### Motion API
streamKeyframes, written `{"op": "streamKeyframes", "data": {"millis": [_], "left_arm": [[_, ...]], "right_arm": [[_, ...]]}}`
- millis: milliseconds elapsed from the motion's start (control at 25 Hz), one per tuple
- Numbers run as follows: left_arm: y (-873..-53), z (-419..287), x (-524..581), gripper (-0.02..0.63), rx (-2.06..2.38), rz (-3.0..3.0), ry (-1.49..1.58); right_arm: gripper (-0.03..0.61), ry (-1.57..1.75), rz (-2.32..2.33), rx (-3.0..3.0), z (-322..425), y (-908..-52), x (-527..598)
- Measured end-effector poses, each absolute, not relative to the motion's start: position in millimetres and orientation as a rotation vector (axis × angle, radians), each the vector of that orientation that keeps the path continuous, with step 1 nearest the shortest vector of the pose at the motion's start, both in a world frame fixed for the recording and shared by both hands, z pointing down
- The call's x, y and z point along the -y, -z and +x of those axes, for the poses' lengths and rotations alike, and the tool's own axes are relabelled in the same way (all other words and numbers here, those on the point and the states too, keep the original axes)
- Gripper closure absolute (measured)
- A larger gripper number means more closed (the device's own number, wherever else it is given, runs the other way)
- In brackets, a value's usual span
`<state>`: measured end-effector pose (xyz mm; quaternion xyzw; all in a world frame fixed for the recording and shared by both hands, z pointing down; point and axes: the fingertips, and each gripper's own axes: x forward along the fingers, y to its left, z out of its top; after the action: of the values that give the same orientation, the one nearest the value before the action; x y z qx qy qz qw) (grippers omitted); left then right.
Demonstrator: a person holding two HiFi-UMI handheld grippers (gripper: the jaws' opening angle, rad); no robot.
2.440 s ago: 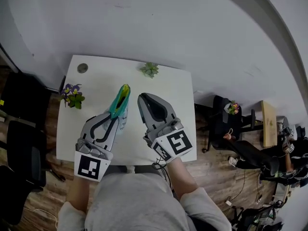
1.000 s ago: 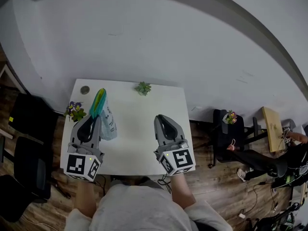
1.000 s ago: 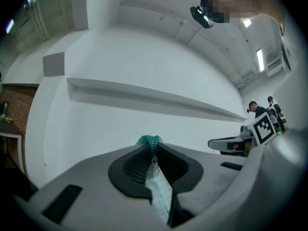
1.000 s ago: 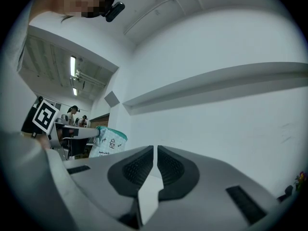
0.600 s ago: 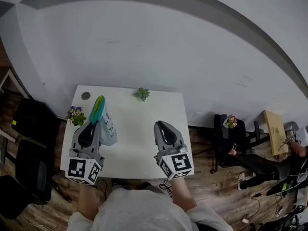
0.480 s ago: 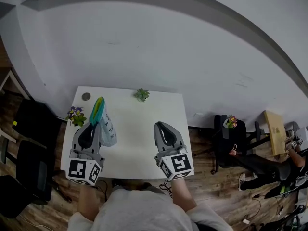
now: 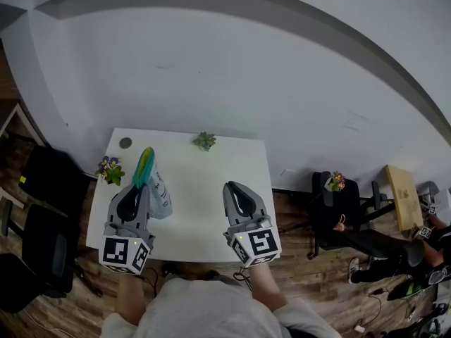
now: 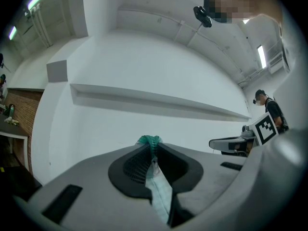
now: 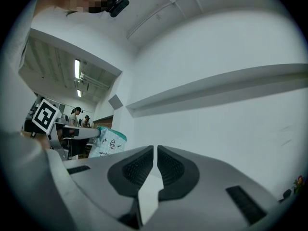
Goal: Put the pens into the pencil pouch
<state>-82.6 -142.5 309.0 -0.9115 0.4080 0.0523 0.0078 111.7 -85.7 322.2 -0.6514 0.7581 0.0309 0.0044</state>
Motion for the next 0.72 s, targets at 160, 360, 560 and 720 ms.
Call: {"op": "streamKeyframes", "data": {"millis": [160, 360, 560, 720], "left_arm": [[-306, -76, 136, 0.554, -1.277, -2.843, -0.168], [-306, -71, 131, 0.554, -1.282, -2.835, -0.167], [-305, -65, 128, 0.554, -1.292, -2.825, -0.166], [-304, -61, 126, 0.554, -1.298, -2.820, -0.165]], "right_arm": [[0.534, -0.094, -2.024, -2.374, 116, -319, 82], [0.534, -0.093, -2.011, -2.389, 119, -320, 81], [0.534, -0.089, -1.990, -2.405, 122, -321, 81], [0.534, -0.085, -1.974, -2.413, 124, -321, 82]]}}
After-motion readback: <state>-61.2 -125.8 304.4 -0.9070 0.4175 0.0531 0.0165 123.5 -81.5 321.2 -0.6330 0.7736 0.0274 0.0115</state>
